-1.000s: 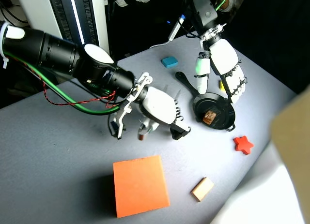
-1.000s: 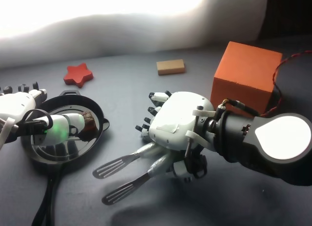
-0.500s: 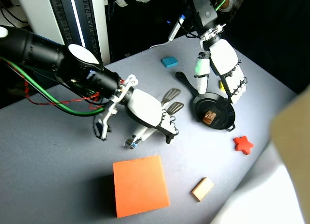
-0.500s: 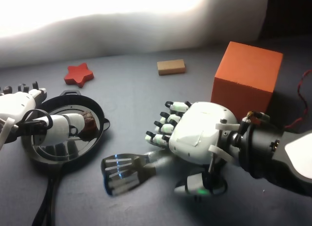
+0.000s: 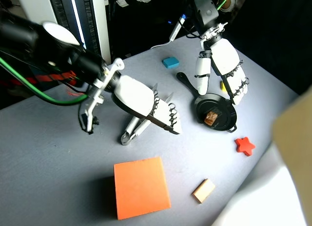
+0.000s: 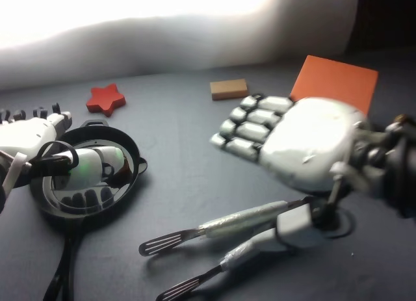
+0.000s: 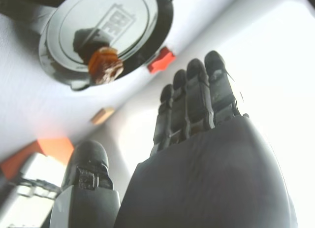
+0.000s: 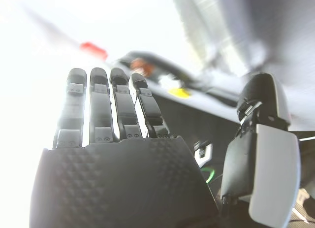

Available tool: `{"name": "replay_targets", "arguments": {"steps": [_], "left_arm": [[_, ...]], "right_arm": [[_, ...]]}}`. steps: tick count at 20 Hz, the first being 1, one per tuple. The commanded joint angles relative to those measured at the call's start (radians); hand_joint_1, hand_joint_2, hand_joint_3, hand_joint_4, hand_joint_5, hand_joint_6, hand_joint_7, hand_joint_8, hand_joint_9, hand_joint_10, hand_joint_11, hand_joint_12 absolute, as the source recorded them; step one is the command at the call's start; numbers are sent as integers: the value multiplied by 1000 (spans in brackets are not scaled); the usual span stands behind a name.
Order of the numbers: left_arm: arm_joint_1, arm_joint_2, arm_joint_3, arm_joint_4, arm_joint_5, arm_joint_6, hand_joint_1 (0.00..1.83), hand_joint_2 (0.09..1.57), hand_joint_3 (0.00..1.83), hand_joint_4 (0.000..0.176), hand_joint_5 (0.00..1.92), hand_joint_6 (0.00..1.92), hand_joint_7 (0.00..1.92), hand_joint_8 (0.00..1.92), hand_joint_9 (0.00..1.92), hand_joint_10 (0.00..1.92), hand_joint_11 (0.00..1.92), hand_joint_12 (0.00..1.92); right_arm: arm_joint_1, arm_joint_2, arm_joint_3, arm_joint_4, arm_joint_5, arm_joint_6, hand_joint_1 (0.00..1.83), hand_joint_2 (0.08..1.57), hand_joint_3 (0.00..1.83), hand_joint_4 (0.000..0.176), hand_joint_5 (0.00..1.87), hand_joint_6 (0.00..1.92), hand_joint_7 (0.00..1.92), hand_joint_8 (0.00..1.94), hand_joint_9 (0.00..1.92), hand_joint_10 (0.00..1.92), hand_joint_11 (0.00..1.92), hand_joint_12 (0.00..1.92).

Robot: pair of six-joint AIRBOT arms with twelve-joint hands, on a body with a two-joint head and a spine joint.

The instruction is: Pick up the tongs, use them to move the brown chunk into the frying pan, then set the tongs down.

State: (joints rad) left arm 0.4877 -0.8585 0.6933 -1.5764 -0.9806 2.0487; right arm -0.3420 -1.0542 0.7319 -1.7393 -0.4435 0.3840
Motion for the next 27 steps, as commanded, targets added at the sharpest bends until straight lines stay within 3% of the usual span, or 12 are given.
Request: {"name": "replay_targets", "arguments": {"steps": [1, 3, 6, 7, 8, 9, 10, 11, 15, 18, 20, 27], "left_arm": [[-22, 8, -9, 80, -51, 0, 0, 1200, 0, 0, 84, 5, 133, 5, 122, 6, 0, 232], [-39, 7, -28, 74, -50, 1, 0, 1202, 0, 0, 148, 11, 232, 10, 217, 20, 0, 460], [-50, 7, -54, 64, -41, 4, 0, 1220, 3, 3, 330, 28, 485, 39, 473, 84, 0, 1116], [-53, 7, -64, 64, -41, 8, 0, 1229, 3, 0, 400, 32, 592, 54, 583, 129, 17, 1302], [-56, 7, -75, 68, -41, 16, 0, 1256, 0, 0, 542, 14, 707, 88, 577, 469, 63, 1479], [-56, 7, -83, 87, -37, 16, 6, 1275, 0, 0, 653, 43, 755, 281, 528, 873, 142, 1597], [-56, 7, -90, 102, -25, 18, 93, 1307, 6, 0, 638, 669, 695, 938, 519, 1309, 241, 1794], [-55, 7, -95, 112, -15, 19, 181, 1310, 3, 0, 621, 1032, 664, 1317, 522, 1561, 301, 1896], [-38, 7, -105, 153, 20, 14, 281, 1370, 7, 0, 815, 1652, 884, 1804, 804, 1917, 687, 1921], [-26, 10, -105, 188, 56, 6, 327, 1400, 8, 0, 979, 1906, 1065, 1919, 1081, 1921, 1066, 1921], [-26, 9, -109, 188, 62, 6, 378, 1462, 24, 0, 988, 1920, 1081, 1921, 1096, 1921, 1092, 1921], [-29, 14, -108, 188, 52, 6, 460, 1485, 4, 0, 1010, 1889, 1070, 1921, 1089, 1921, 1123, 1921]], "right_arm": [[32, 28, -26, 100, -39, -119, 206, 936, 0, 0, 63, 8, 77, 21, 65, 6, 5, 121], [88, 96, -86, 280, -87, -273, 123, 1000, 9, 0, 252, 35, 295, 27, 239, 36, 0, 725], [154, 180, -137, 389, -115, -289, 131, 1081, 8, 0, 670, 98, 794, 59, 703, 182, 110, 1354], [173, 207, -152, 432, -121, -306, 159, 1123, 0, 0, 786, 124, 943, 63, 805, 373, 233, 1443], [187, 240, -171, 446, -122, -313, 179, 1160, 4, 0, 907, 294, 1048, 294, 812, 802, 408, 1547], [194, 266, -188, 446, -123, -319, 176, 1185, 4, 0, 952, 469, 1020, 658, 773, 1161, 478, 1678], [200, 296, -205, 446, -120, -320, 202, 1217, 6, 0, 918, 833, 1017, 1086, 816, 1448, 549, 1821], [200, 319, -215, 446, -117, -318, 187, 1245, 7, 0, 893, 1032, 1029, 1264, 872, 1620, 606, 1901], [190, 395, -231, 446, -88, -320, 121, 1397, 17, 0, 1070, 1488, 1232, 1661, 1154, 1920, 1004, 1921], [193, 464, -244, 446, -54, -319, 529, 1438, 13, 0, 1075, 1801, 1275, 1861, 1273, 1921, 1229, 1921], [186, 486, -256, 446, -44, -324, 713, 1440, 7, 0, 1106, 1909, 1302, 1920, 1326, 1921, 1270, 1921], [178, 507, -261, 468, -44, -325, 715, 1443, 6, 0, 1085, 1921, 1260, 1941, 1277, 1921, 1264, 1921]]}}
